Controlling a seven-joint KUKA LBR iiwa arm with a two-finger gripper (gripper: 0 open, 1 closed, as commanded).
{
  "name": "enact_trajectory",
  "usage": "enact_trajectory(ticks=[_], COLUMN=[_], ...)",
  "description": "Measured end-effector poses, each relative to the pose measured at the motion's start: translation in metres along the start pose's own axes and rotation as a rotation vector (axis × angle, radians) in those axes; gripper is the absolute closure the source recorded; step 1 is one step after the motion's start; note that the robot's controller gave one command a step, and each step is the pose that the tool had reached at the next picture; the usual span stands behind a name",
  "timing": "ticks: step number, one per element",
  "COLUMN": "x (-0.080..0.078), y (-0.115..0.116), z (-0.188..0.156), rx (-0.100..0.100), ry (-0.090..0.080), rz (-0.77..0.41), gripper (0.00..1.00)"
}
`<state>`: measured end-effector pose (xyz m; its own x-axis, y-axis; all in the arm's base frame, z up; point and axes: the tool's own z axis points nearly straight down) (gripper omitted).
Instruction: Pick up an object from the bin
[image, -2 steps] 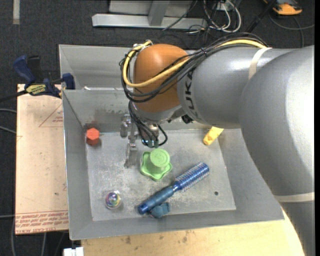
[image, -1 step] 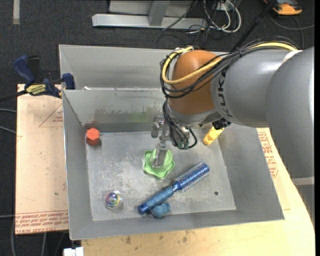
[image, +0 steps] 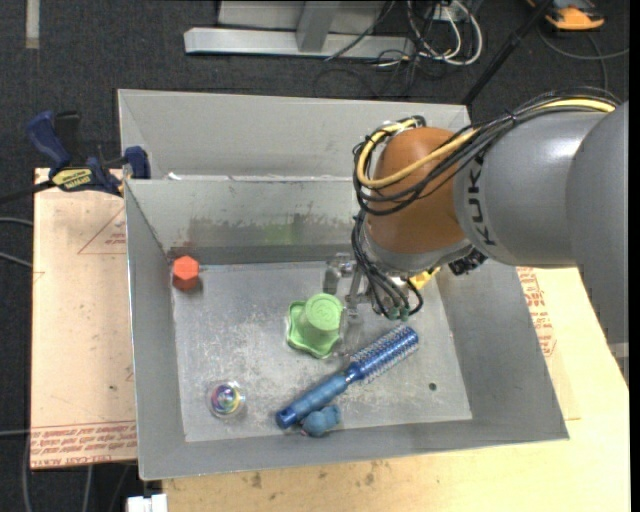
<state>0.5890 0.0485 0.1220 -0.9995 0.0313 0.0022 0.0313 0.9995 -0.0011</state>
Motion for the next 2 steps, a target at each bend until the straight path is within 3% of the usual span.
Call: enact_trajectory(ticks=[1,2], x=[0.0306,0.0290], y=[0.0209,0.0206], z=[0.0500,0.0462], rx=[-0.004,-0.004], ry=[-0.009,-0.010], rz=[0.144,0.146], gripper=[0.00,1.00])
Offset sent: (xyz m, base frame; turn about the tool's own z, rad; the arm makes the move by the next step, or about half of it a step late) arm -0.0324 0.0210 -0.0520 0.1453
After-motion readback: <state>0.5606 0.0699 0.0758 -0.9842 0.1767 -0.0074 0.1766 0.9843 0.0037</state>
